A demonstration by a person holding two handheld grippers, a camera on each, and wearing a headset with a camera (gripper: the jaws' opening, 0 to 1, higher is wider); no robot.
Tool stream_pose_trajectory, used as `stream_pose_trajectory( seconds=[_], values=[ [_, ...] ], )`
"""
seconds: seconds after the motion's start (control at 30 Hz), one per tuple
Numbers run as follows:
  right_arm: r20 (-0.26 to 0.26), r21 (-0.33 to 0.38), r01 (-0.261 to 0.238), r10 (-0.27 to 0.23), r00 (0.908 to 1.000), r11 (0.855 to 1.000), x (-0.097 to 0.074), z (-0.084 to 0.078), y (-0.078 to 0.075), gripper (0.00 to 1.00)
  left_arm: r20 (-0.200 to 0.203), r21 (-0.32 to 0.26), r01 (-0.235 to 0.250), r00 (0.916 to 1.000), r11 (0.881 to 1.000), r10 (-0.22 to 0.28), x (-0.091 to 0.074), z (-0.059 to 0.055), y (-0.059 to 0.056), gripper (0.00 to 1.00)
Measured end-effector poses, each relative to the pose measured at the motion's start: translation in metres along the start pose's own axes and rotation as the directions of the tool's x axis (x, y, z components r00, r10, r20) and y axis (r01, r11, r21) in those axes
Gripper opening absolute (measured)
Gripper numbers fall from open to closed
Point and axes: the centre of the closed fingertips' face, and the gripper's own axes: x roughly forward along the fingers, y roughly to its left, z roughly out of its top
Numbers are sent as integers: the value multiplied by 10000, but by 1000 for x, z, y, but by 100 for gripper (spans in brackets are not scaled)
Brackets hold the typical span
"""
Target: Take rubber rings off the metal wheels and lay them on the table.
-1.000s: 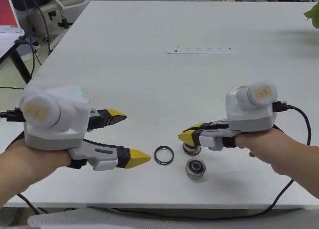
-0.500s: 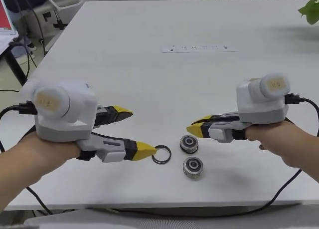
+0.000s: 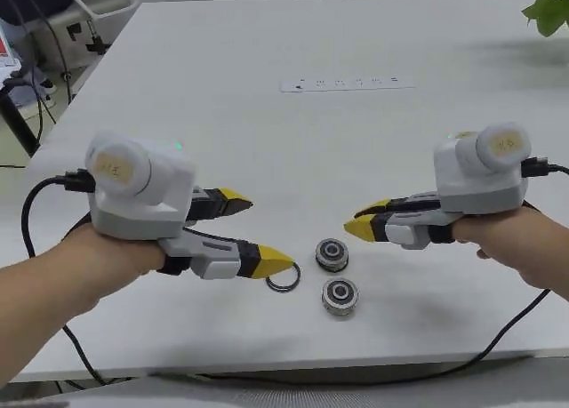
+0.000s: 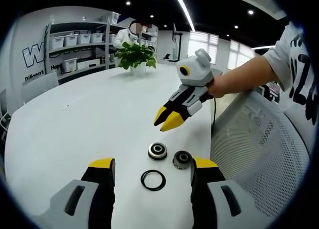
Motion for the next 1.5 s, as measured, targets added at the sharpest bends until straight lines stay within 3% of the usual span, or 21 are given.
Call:
stream_pose_trajectory(
  seconds=[0.43,0.9,1.5],
  values=[
    [-664,-899,-450,391,9970,9949,2,-18,3,17,-195,-151,259,9995,9995,-262,18,0,1,55],
    [-1328,-1294,-744,571,9895,9888,11,-38,3,16,-506,-179,510,9974,9985,-518,38,-7,4,49],
    [-1728,-1607,-1083,801,9817,9810,23,-51,4,14,-985,31,1057,9896,9944,-1049,66,-16,-8,42]
  ],
)
